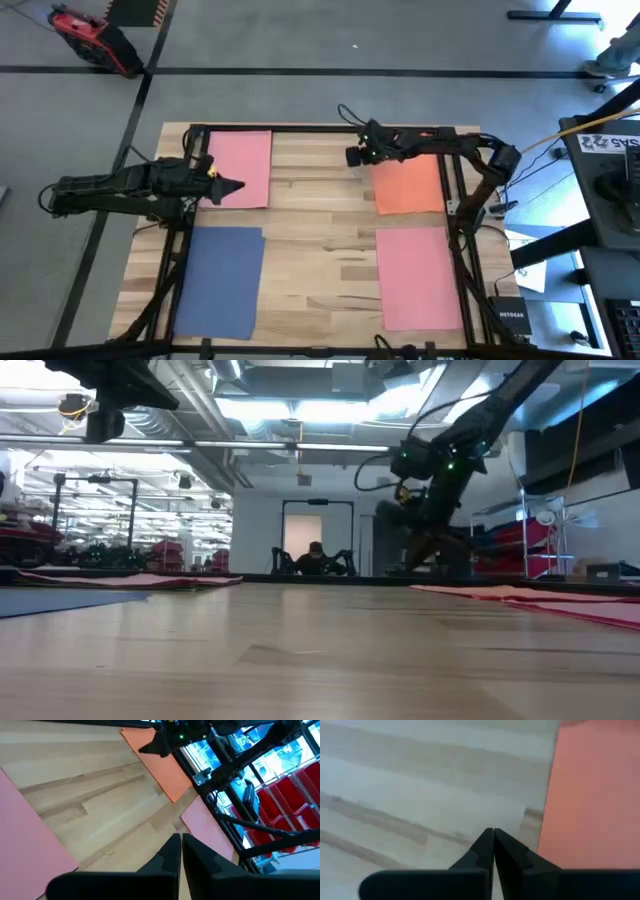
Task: Organize paper
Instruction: Stack the orange colored paper on top of the orange colored papers, then stack the pink colored paper on top of the pink colored papers
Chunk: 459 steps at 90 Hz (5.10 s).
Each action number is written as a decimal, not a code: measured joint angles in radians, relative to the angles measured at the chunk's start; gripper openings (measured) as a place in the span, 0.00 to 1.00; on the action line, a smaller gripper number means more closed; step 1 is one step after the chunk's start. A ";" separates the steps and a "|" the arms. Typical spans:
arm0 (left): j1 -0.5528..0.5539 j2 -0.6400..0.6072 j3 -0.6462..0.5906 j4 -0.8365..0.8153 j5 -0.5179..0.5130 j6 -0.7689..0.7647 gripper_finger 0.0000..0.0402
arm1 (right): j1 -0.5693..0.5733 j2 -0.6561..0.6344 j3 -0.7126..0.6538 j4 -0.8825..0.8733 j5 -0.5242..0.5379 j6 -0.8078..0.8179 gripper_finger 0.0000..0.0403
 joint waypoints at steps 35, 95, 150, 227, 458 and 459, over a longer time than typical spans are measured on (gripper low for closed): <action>0.000 0.000 0.000 0.000 -0.015 -0.003 0.00 | -0.092 0.158 0.162 -0.080 -0.058 -0.126 0.00; 0.000 0.000 0.000 0.000 -0.026 -0.012 0.00 | -0.153 0.222 0.231 -0.175 -0.013 -0.139 0.00; 0.000 0.000 0.000 0.001 -0.026 -0.018 0.00 | -0.182 0.222 0.230 -0.196 0.017 -0.119 0.00; -0.073 0.000 0.000 0.057 0.040 0.114 0.00 | 0.030 0.226 0.707 -0.461 -0.240 -0.594 0.00; -0.138 -0.249 0.015 0.096 0.001 0.210 0.00 | 0.517 0.780 1.033 0.064 -0.103 -0.832 0.06; -0.138 -0.249 0.015 0.096 0.001 0.210 0.00 | 0.517 0.780 1.035 0.064 -0.106 -0.830 0.06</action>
